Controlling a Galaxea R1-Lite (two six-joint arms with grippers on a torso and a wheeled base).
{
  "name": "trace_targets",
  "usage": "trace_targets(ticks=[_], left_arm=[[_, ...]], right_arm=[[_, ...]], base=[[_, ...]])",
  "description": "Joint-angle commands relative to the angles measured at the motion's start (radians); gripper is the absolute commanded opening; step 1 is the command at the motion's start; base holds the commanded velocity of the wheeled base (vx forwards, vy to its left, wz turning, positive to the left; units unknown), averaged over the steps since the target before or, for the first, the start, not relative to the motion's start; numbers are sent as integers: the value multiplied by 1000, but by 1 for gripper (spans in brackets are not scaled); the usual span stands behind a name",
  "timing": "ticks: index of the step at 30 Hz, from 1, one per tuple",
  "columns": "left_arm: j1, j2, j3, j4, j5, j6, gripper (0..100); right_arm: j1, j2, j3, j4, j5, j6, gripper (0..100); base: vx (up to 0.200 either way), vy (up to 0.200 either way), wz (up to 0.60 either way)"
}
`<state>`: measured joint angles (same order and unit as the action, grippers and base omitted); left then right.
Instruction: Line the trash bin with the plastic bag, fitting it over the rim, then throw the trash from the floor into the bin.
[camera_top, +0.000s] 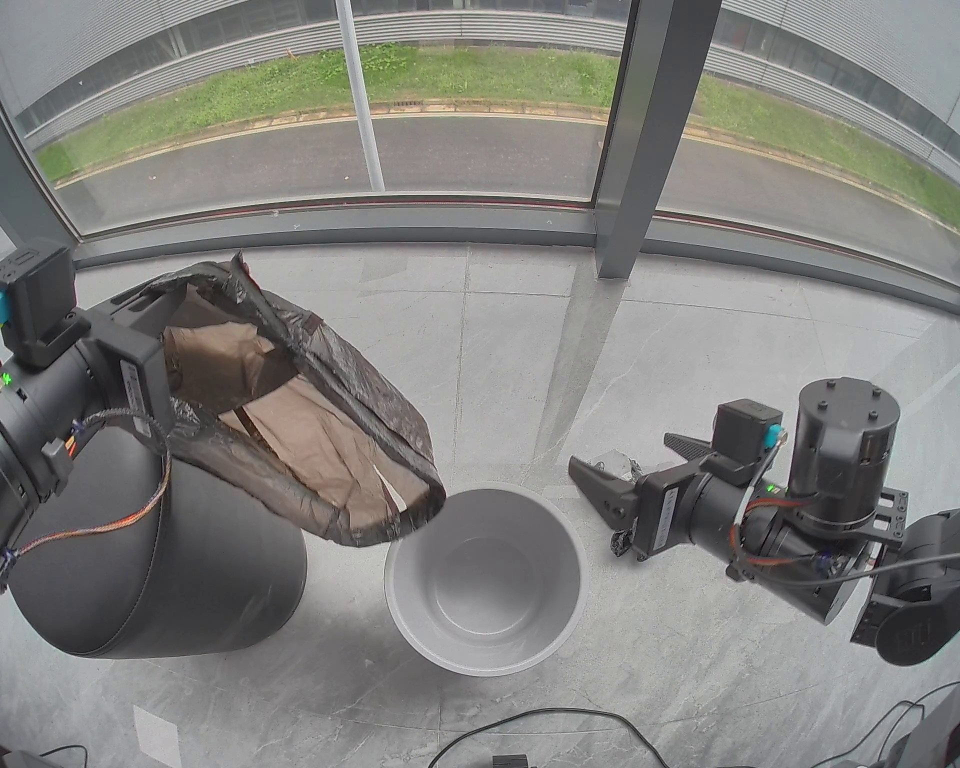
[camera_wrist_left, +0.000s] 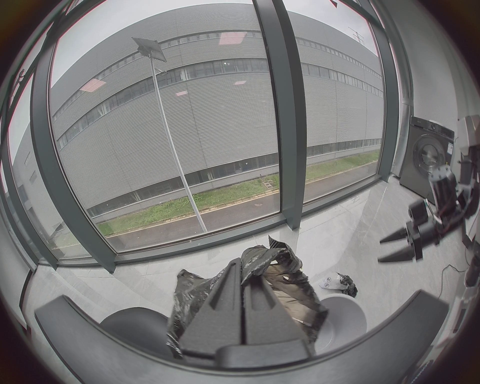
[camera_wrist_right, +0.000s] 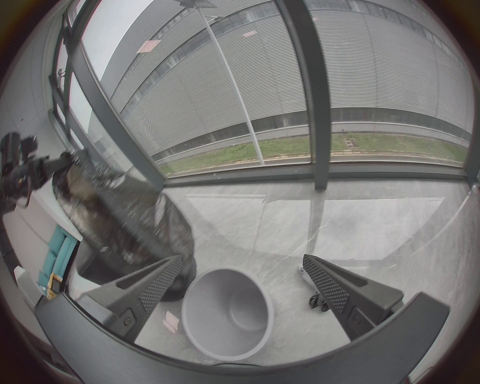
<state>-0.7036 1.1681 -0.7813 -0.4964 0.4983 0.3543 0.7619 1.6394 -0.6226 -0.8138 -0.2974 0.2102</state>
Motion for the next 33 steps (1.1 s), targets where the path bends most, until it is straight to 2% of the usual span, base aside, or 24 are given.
trace_targets(ticks=[1, 5, 15, 24, 33], left_arm=[[-11, 65, -41, -7, 0, 0, 0], [-33, 62, -46, -7, 2, 0, 0], [-129, 41, -47, -5, 11, 3, 0], [-146, 13, -44, -7, 9, 3, 0], [-174, -25, -33, -7, 6, 2, 0]], right_arm=[[77, 74, -5, -4, -3, -2, 100], [116, 89, -16, -4, -8, -8, 100], [109, 214, -114, -4, -3, -22, 100], [126, 361, -197, -5, -14, -35, 100], [125, 424, -261, -5, -15, -49, 100]], base=[[0, 0, 0], [0, 0, 0], [0, 0, 0], [0, 0, 0], [0, 0, 0]])
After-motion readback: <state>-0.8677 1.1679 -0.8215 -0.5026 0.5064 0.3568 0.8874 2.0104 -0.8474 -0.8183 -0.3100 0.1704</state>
